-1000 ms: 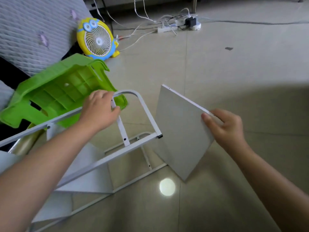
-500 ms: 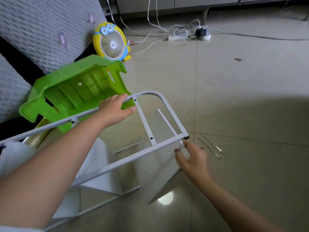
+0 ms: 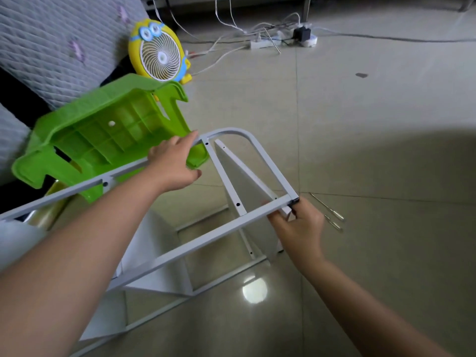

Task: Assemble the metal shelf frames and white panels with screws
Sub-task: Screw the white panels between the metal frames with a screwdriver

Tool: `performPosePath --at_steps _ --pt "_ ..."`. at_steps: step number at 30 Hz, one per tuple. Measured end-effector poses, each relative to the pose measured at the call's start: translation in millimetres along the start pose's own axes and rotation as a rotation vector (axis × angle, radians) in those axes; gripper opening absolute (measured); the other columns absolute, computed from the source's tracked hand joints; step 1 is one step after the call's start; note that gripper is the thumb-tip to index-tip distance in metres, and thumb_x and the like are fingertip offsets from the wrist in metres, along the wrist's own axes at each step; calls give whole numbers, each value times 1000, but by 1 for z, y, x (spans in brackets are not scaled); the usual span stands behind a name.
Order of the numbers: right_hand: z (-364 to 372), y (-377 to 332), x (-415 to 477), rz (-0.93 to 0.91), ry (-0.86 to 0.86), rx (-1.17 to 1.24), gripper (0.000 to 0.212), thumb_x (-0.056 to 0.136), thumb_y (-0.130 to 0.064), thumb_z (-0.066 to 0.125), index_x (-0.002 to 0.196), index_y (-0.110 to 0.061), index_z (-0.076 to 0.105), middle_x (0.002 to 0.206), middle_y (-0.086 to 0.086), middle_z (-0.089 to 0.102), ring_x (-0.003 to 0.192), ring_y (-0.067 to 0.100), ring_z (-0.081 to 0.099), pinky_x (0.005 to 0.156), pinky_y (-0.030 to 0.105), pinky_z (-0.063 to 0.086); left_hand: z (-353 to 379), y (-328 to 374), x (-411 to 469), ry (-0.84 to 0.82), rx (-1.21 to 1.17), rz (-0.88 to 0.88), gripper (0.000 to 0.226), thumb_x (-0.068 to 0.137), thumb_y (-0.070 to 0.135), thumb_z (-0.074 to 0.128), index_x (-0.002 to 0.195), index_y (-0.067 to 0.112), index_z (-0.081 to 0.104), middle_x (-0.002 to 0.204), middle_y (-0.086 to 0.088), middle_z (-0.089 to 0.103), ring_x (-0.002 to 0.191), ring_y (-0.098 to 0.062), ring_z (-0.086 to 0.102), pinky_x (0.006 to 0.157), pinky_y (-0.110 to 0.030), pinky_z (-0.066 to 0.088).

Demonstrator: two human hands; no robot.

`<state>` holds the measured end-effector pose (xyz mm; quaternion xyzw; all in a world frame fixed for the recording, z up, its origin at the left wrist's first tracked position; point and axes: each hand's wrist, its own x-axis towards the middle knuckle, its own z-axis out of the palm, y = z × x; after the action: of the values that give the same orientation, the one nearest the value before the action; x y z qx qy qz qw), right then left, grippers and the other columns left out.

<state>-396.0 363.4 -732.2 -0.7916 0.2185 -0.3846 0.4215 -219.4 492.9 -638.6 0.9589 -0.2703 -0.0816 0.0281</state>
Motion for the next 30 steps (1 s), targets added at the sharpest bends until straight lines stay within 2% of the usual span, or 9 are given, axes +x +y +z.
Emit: performPosePath --at_steps 3,7,11,13,16,18,21,24,30 --pt "3 2 -15 -21 -244 16 27 73 -33 57 76 -8 69 65 -16 49 54 -3 46 56 -2 35 1 0 1 -18 18 1 90 80 27 66 148 28 6 140 -15 35 128 -33 35 103 -40 29" --pt "-2 11 -21 72 -511 -234 27 89 -33 56 88 -8 66 67 -13 44 58 6 44 54 14 34 -2 -4 4 -38 -24 10 95 78 19 66 149 23 3 141 -17 34 129 -33 35 104 -41 33" --pt "-14 3 -6 111 -691 -431 40 94 -36 44 60 -14 44 59 -3 41 51 12 41 47 22 28 1 -1 1 -31 1 42 88 79 17 65 148 27 11 146 -12 28 134 -29 28 110 -43 24" --pt "-13 2 -7 130 -744 -418 44 95 -36 43 56 -19 35 58 -1 41 51 13 41 47 23 29 3 2 -4 39 -50 98 76 78 15 62 145 26 26 150 -9 24 140 -26 18 113 -46 16" --pt "-2 4 -24 37 -682 -375 30 94 -28 49 72 -9 57 69 5 51 61 21 52 55 25 40 2 3 -15 207 -115 294 59 66 14 52 124 10 58 137 -21 42 131 -41 32 108 -46 24" --pt "7 9 -37 -48 -556 -361 25 85 -20 60 65 -4 61 57 4 49 45 19 50 41 27 37 4 2 -24 310 -29 424 46 62 7 56 105 6 69 111 -23 59 102 -45 53 89 -49 43" --pt "13 6 -45 -2 -450 -300 28 78 -20 63 54 -7 57 51 -8 35 36 5 31 34 15 25 2 4 -31 443 -7 260 36 73 -1 61 108 8 67 89 -20 58 82 -39 57 64 -42 48" --pt "13 -3 -44 -21 -443 -346 24 70 -22 64 50 -12 55 45 -12 31 30 -1 10 39 -1 6 5 5 -32 393 -120 38 43 84 8 57 127 13 54 102 -17 57 94 -36 55 76 -41 44" --pt "18 -1 -47 -41 -444 -311 24 73 -21 61 52 -10 56 47 -10 34 35 2 25 41 1 10 14 2 -35 331 -314 146 42 84 5 58 125 15 56 104 -9 63 88 -27 63 80 -37 51"
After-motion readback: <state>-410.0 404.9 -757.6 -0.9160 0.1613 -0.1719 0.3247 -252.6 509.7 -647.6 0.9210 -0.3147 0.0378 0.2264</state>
